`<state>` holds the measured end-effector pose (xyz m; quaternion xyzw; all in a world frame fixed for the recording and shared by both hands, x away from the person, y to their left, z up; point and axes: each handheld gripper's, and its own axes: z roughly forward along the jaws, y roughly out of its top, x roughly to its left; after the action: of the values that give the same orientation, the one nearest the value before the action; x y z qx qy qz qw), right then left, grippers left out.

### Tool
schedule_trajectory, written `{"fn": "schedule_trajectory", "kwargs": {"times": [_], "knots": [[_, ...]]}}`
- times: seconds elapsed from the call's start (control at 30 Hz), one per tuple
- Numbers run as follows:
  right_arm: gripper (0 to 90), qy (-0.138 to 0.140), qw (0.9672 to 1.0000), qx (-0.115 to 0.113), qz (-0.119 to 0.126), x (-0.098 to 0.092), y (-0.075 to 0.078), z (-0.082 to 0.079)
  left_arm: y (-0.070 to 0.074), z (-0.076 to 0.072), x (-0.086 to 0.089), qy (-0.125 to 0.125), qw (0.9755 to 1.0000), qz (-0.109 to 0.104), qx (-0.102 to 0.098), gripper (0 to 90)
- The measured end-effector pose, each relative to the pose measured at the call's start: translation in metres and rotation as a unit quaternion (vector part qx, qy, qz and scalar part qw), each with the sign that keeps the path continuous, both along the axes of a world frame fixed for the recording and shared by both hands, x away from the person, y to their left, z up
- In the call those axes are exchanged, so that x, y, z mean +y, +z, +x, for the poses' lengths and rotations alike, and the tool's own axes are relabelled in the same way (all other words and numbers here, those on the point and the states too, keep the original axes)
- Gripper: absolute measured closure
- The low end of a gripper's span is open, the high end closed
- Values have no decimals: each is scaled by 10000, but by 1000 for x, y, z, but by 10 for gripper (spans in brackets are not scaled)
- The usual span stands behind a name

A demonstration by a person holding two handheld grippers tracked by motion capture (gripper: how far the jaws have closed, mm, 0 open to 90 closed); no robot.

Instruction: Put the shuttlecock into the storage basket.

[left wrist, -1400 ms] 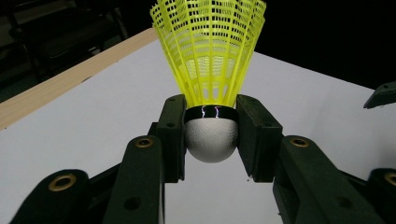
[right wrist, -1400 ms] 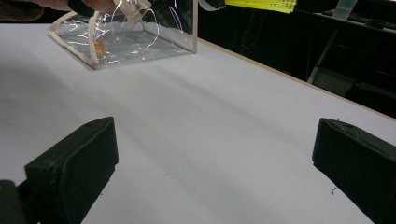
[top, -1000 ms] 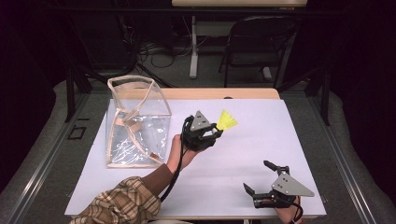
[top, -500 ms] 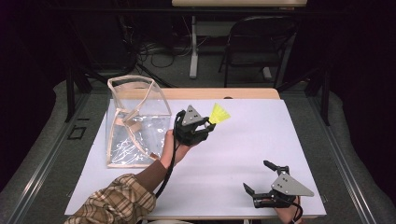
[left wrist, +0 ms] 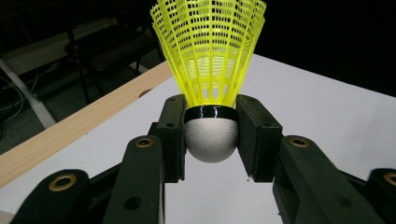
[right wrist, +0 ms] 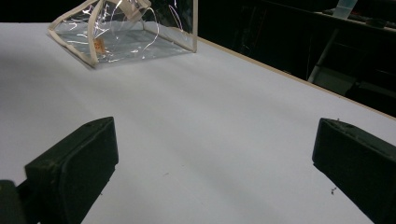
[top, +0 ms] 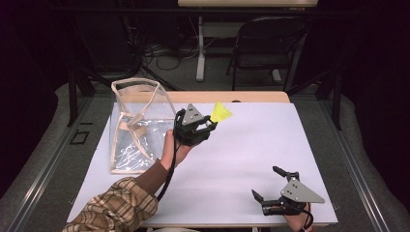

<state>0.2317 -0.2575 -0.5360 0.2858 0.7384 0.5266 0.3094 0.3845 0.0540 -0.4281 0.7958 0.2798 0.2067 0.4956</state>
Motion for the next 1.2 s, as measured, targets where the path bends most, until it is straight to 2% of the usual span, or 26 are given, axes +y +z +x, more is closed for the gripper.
{"fn": "schedule_trajectory", "kwargs": {"times": [0.57,0.87,1.2], "knots": [[0,-9,10000,3,-5,0,0,0,14,12,18,240,9996,-19,-140,652],[0,-4,10000,5,-33,1,0,0,21,19,32,427,9989,-75,-188,652],[0,-1,10000,15,-35,1,0,0,27,25,43,563,9981,-46,-255,652]]}}
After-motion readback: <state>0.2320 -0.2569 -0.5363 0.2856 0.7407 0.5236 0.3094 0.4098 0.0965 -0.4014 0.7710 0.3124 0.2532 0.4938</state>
